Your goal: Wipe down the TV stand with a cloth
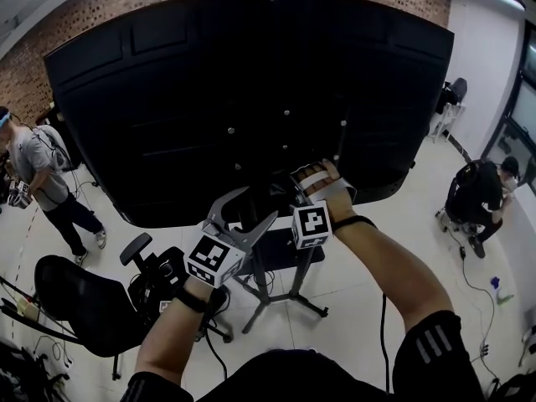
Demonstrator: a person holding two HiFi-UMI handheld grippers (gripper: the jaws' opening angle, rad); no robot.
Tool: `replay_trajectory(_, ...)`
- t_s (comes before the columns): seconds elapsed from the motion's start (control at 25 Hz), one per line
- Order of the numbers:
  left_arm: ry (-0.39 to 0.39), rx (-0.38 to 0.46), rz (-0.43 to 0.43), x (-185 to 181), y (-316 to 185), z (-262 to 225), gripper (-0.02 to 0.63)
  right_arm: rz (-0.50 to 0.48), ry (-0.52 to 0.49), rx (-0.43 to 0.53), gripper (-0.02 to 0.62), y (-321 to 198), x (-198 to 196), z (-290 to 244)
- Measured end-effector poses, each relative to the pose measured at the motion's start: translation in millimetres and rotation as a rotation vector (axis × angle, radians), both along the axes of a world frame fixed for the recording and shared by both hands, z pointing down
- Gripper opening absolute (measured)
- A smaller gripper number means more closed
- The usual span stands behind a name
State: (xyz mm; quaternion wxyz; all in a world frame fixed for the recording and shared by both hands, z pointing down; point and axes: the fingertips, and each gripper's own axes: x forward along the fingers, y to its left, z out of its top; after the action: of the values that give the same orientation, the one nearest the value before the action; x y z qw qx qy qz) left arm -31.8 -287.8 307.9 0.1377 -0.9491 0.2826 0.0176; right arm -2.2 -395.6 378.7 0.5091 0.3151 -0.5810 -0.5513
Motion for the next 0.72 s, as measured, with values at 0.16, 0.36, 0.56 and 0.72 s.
replay_trajectory(0.16, -0.003, -0.049, -0.002, 2.6, -0.8, 21.9, 0.287, 0.004, 0.012, -0.032, 0.026, 0.4, 3.0, 24.8)
replay_trajectory(0.36, -0.005, -0.073, -0.008, 4.8, -2.2, 32.7, 0.287, -0.003, -0.053, -0.069, 0.026, 4.1, 1.0, 29.0)
replay_trajectory(0.56, 0.045, -0.074, 0.001, 7.2, 2.6, 23.0, 0.287, -0.048, -0.343, -0.109, 0.026, 31.8, -3.8, -12.5)
replay_trajectory(0.72, 0.071, -0.043, 0.037, 22.3, 11.9, 6.8, 0.287, -0.085, -0.545, -0.108, 0.026, 54.3, 10.2, -53.8)
